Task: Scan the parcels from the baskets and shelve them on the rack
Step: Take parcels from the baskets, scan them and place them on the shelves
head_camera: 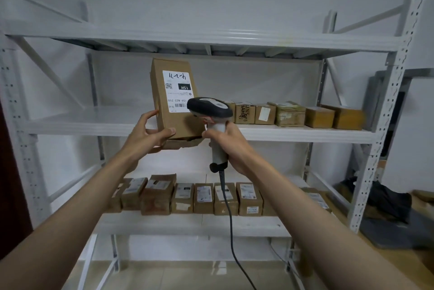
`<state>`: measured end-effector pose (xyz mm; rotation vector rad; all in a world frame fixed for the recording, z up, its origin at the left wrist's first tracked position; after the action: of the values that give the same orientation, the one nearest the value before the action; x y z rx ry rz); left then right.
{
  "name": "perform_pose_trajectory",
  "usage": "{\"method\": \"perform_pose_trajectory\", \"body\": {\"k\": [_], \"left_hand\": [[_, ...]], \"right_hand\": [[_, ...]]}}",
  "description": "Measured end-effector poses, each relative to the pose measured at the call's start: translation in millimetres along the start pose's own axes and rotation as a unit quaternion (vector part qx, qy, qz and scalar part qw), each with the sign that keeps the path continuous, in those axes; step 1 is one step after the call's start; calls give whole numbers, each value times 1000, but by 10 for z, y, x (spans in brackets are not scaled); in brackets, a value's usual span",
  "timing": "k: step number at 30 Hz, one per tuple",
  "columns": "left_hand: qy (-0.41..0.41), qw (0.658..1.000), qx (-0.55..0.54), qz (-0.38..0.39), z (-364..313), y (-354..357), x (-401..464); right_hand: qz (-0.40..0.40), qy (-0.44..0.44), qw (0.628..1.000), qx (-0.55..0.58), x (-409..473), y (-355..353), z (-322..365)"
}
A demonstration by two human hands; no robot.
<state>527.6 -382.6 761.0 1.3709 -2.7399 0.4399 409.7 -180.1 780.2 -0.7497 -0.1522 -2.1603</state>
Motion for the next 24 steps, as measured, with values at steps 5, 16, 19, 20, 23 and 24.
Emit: {"method": "perform_pose_trajectory", "body": {"k": [5,16,19,20,23,24], "left_hand": [[-25,999,-13,37,-99,-34,777],[-73,992,-65,79,-96,329,1789],[-88,991,-61,84,-168,425,1997],[-94,990,-57,87,-198,464,2061],[-115,988,-32,94,-288,595,2245],[-124,988,-19,94,-309,635,2301]], "right_hand": [[-1,3,1000,-13,527,19,-300],[-31,-6,999,15,1188,-234,-908],[-27,-10,999,33,1372,-359,-1063],[-24,-10,999,35,1431,-400,-1116],[-23,-4,999,37,1609,-522,-1257],[-23,0,999,44,1670,-558,-1301]]}}
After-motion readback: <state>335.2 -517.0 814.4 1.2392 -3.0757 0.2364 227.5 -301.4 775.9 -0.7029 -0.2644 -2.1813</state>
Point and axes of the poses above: each hand's wrist, its own x-axis towards the middle knuckle, its own y-axis out of the palm, z = x × y, the point moved 2 cm from there along x, towards the middle knuckle, and after that the axes turned 13 degrees about -y, right-handed, at the moved point
